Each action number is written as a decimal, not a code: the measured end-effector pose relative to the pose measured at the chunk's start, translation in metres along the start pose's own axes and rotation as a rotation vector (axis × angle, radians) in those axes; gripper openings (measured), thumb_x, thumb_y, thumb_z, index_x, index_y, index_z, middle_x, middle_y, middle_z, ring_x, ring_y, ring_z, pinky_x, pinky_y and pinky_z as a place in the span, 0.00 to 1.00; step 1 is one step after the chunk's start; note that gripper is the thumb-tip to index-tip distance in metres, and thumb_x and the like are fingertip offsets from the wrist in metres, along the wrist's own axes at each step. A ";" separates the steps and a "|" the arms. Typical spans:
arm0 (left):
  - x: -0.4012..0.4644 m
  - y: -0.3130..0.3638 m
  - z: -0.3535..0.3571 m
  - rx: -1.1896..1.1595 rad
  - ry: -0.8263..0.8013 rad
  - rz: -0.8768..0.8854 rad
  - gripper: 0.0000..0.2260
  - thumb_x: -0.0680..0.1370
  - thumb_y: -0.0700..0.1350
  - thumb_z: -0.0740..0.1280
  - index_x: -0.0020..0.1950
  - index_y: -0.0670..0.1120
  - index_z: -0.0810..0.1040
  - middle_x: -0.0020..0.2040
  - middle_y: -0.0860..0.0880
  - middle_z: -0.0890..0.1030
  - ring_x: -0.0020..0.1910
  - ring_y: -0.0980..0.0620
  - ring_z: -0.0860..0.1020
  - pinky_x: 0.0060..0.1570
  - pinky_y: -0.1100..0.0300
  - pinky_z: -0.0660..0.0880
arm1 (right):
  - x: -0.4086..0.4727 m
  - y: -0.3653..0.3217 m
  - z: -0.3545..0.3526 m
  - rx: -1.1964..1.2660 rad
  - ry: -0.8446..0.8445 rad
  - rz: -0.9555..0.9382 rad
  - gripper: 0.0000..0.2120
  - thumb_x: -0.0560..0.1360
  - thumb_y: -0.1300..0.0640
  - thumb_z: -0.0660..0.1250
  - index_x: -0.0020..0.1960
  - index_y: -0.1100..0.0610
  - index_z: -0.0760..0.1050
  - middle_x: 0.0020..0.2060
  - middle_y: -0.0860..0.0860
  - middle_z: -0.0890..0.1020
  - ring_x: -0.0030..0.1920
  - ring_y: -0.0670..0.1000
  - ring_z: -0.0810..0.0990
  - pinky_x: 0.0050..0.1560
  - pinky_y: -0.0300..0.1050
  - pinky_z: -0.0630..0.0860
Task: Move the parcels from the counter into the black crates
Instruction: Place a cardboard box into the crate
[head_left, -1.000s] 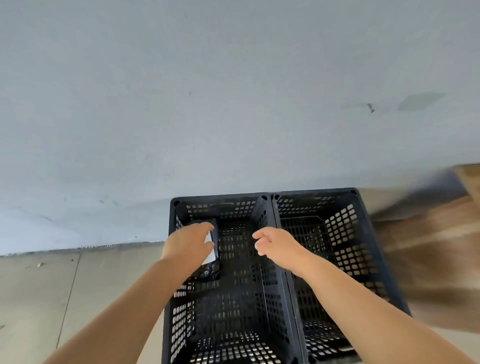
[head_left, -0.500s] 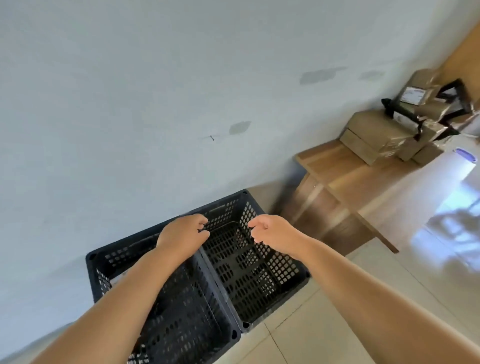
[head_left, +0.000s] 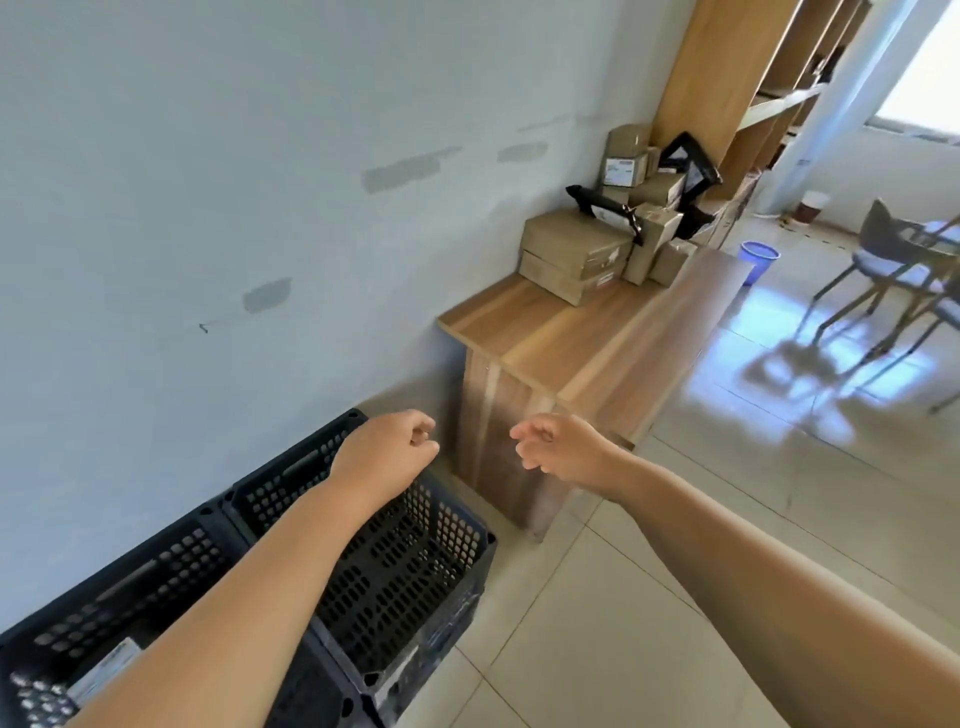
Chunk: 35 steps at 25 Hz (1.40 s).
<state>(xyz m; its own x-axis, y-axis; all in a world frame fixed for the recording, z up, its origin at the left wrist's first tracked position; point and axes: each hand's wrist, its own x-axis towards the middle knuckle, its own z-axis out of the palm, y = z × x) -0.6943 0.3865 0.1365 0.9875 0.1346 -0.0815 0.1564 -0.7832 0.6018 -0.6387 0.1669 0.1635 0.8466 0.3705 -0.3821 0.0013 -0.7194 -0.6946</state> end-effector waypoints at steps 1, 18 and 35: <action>0.005 0.024 0.013 0.002 -0.004 0.015 0.15 0.78 0.50 0.64 0.64 0.52 0.76 0.58 0.54 0.80 0.57 0.55 0.77 0.58 0.55 0.73 | -0.006 0.019 -0.021 -0.007 0.017 -0.010 0.07 0.77 0.59 0.62 0.48 0.48 0.76 0.48 0.52 0.82 0.49 0.50 0.81 0.45 0.40 0.74; 0.134 0.290 0.160 -0.042 0.071 0.126 0.11 0.77 0.49 0.67 0.59 0.52 0.78 0.52 0.57 0.81 0.52 0.60 0.78 0.50 0.64 0.73 | 0.009 0.198 -0.291 0.093 0.262 -0.123 0.11 0.74 0.62 0.66 0.54 0.55 0.79 0.46 0.50 0.83 0.47 0.45 0.81 0.49 0.36 0.76; 0.440 0.410 0.235 -0.062 -0.016 0.162 0.10 0.78 0.50 0.65 0.58 0.55 0.77 0.50 0.59 0.80 0.48 0.61 0.77 0.49 0.59 0.77 | 0.215 0.266 -0.517 0.087 0.334 -0.028 0.07 0.77 0.60 0.64 0.50 0.50 0.77 0.44 0.52 0.84 0.49 0.53 0.82 0.52 0.45 0.79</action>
<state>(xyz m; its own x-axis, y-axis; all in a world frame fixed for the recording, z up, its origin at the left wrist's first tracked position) -0.1920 -0.0179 0.1602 1.0000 -0.0005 0.0087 -0.0060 -0.7545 0.6562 -0.1814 -0.2489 0.2116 0.9743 0.1667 -0.1517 -0.0060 -0.6536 -0.7568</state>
